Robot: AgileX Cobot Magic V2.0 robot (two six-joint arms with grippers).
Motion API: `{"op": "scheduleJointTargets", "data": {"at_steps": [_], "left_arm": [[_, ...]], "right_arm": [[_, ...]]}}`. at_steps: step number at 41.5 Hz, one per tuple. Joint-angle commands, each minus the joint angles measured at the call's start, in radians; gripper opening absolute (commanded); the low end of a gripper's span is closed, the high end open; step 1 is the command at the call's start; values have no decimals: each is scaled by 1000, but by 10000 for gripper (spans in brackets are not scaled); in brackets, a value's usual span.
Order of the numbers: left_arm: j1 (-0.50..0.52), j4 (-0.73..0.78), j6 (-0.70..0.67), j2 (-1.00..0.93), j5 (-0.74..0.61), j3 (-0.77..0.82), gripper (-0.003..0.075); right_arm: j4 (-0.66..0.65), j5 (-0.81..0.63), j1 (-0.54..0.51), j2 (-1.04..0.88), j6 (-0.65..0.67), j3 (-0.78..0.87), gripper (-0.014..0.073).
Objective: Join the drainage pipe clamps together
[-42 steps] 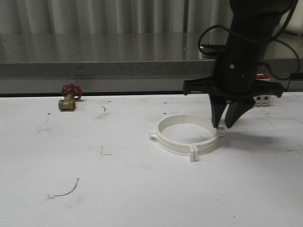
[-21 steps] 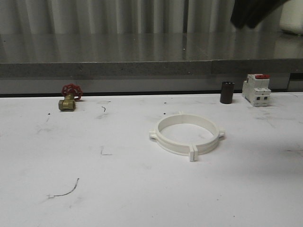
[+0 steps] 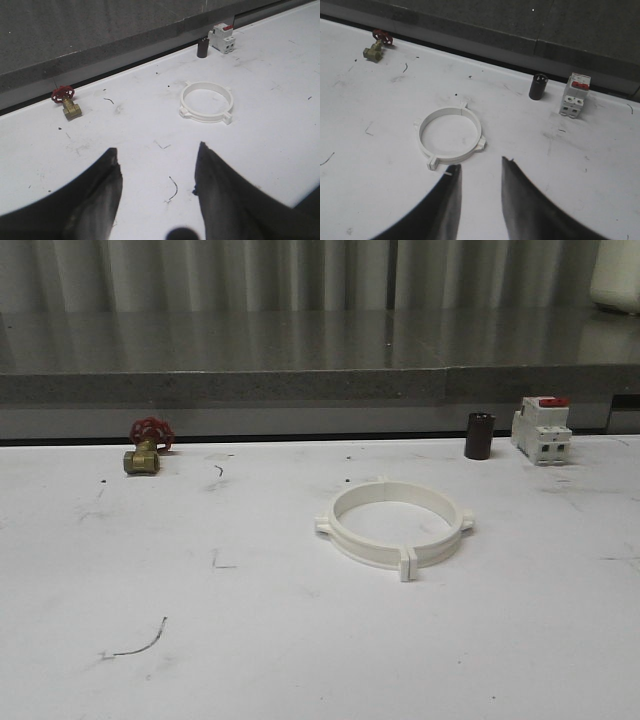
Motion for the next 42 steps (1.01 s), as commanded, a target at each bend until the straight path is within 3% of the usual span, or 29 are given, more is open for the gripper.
{"op": "scheduleJointTargets", "data": {"at_steps": [1,10,19,22,29,42], "left_arm": [[1,-8,0,10,-77,-24,335],[1,-8,0,10,-77,-24,335],[1,-8,0,10,-77,-24,335],[1,-8,0,10,-77,-24,335],[1,-8,0,10,-77,-24,335],[1,-8,0,10,-77,-24,335]], "right_arm": [[-12,-85,-3,-141,-11,61,237],[7,-86,-3,-309,-11,189,237],[34,-92,-3,-323,-10,224,232],[46,-97,-3,-323,-10,224,184],[59,-108,-3,-323,-10,224,-72],[59,-107,-3,-323,-10,224,-69]]}}
